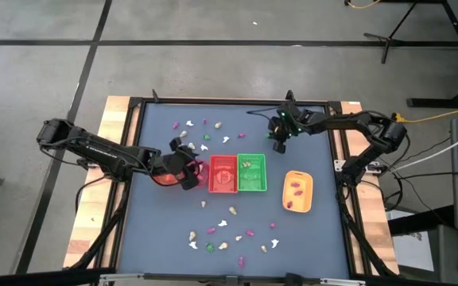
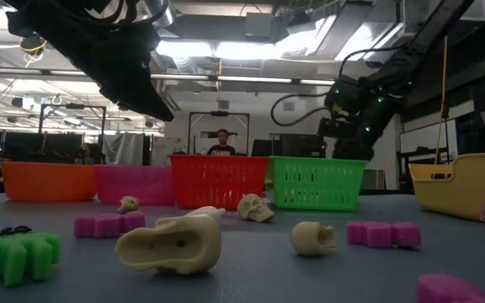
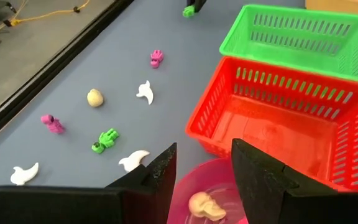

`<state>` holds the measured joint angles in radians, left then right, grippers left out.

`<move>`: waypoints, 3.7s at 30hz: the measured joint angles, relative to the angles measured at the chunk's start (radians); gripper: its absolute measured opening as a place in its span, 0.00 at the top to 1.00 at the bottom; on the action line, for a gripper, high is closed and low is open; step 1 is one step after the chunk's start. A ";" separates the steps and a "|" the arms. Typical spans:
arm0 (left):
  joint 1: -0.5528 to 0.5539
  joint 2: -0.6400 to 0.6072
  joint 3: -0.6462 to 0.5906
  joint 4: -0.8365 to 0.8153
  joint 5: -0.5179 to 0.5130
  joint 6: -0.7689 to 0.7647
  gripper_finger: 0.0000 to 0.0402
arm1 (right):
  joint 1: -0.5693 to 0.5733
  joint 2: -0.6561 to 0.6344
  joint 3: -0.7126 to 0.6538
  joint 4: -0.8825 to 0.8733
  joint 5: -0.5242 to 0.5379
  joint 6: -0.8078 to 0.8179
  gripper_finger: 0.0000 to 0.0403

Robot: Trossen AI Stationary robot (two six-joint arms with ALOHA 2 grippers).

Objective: Sort Halloween decoration
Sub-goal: Put the green skeleton toy into the orange bowl

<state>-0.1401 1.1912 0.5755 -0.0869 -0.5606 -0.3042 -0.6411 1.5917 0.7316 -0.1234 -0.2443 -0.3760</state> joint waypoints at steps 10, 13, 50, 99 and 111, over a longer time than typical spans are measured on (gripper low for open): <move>0.000 0.000 0.000 0.152 -0.001 0.095 0.66 | 0.000 0.000 0.152 0.003 -0.171 0.133 0.88; 0.000 0.000 0.000 0.220 0.003 0.196 0.66 | 0.008 -0.001 0.193 0.013 -0.257 0.197 0.88; -0.019 0.000 0.000 0.502 0.357 0.760 0.66 | 0.533 -0.002 0.212 0.488 -0.261 1.220 0.88; -0.020 0.000 0.000 0.576 0.455 0.759 0.66 | 0.718 -0.003 0.212 0.557 0.072 1.229 0.88; -0.020 0.000 0.000 0.575 0.455 0.759 0.66 | 0.727 -0.003 0.212 0.569 0.096 1.198 0.88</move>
<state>-0.1604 1.1915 0.5755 0.4877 -0.1051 0.4545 0.0860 1.5887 0.9436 0.4456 -0.1481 0.8222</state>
